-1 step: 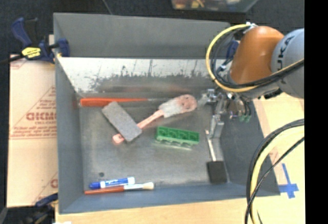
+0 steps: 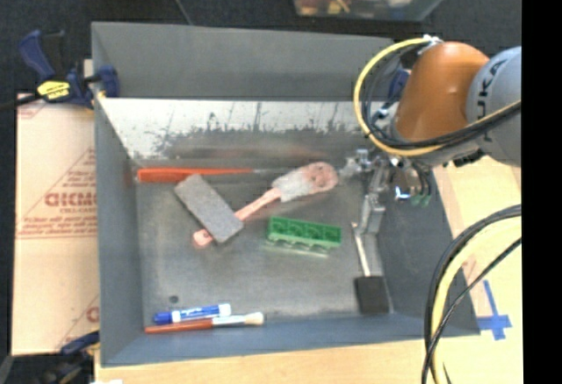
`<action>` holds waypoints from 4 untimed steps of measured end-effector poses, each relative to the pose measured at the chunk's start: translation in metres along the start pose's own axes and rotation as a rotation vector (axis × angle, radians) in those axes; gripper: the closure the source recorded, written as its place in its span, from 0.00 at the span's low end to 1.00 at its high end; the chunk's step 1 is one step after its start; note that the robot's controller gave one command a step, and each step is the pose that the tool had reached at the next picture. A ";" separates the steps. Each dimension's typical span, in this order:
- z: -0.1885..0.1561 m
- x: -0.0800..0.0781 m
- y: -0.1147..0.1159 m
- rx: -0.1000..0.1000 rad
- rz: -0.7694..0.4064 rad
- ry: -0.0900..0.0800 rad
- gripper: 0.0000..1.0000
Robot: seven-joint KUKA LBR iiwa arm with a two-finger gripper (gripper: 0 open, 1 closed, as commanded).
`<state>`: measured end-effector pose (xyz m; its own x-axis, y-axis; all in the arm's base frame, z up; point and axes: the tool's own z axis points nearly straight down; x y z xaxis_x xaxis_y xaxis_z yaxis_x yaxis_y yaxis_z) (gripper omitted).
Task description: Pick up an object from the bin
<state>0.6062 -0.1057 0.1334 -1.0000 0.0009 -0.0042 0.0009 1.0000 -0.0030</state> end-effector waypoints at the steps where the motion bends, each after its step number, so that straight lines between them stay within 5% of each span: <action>1: 0.017 0.019 0.072 -0.003 0.093 0.002 0.00; 2: 0.012 0.007 0.067 0.000 0.105 -0.005 0.00; 3: 0.000 0.029 0.086 -0.006 0.168 0.000 0.00; 4: 0.062 0.029 0.067 0.002 0.169 -0.006 0.00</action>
Offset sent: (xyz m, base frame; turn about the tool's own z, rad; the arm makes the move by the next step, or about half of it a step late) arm -0.0083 0.0675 -0.0130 0.1095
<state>0.5780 -0.0390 0.0708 -0.9855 0.1695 -0.0108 0.1696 0.9855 -0.0034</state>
